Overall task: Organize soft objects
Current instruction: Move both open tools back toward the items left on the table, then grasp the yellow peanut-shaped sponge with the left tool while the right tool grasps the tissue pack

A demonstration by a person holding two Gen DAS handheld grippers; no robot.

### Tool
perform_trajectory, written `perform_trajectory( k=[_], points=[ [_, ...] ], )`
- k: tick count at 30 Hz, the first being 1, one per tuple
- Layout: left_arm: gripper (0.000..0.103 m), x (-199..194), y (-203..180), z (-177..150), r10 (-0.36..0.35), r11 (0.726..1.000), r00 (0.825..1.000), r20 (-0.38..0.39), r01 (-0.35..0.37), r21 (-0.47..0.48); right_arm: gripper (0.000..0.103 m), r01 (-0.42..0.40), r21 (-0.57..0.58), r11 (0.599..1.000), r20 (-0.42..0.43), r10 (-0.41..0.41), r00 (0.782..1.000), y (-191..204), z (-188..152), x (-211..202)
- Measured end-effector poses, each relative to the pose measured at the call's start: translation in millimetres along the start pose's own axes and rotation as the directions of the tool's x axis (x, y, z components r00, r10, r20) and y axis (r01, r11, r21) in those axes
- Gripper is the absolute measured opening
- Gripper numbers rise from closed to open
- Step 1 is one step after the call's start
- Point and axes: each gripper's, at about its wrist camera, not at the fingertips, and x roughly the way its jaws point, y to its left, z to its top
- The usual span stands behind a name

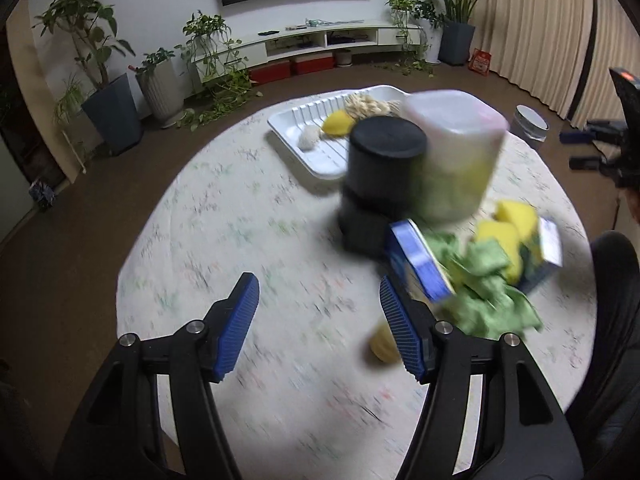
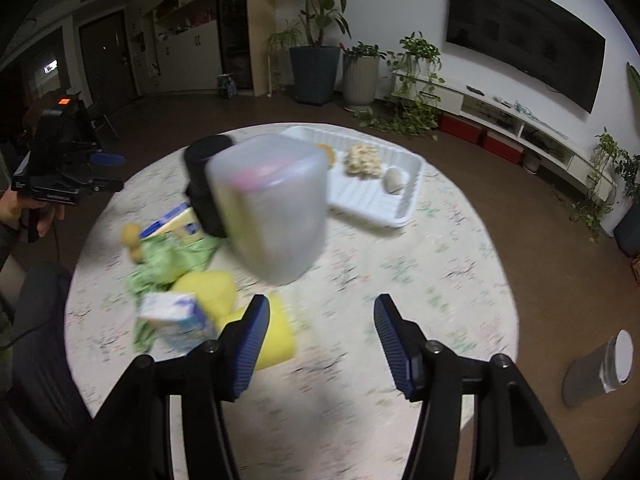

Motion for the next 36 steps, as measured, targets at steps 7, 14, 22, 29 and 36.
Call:
perform_trajectory(
  k=[7, 14, 22, 29, 36],
  points=[
    [0.062, -14.9, -38.7, -34.1, 0.032, 0.999, 0.999, -0.021, -0.032, 0.001, 0.064, -0.079, 0.02, 0.997, 0.04, 0.078, 0.996, 65.6, -36.0, -5.2],
    [0.062, 0.8, -65.4, -55.8, 0.039, 0.999, 0.998, -0.054, -0.04, -0.018, 0.066, -0.085, 0.028, 0.996, 0.035, 0.084, 0.996, 106.7, -51.1, 17.0],
    [0.062, 27.5, -60.7, -48.3, 0.069, 0.994, 0.993, -0.096, -0.077, -0.083, 0.067, -0.018, 0.071, 0.997, 0.031, 0.016, 0.999, 112.2, -48.2, 41.8],
    [0.062, 43.0, -53.4, -44.3, 0.073, 0.991, 0.99, -0.119, -0.086, -0.107, 0.071, -0.003, 0.099, 0.995, 0.027, 0.0, 1.0, 106.0, -47.4, 56.3],
    [0.062, 56.5, -55.0, -39.3, 0.054, 0.992, 0.991, -0.12, -0.067, -0.106, 0.072, 0.002, 0.077, 0.997, 0.024, -0.004, 1.0, 106.9, -43.9, 65.9]
  ],
)
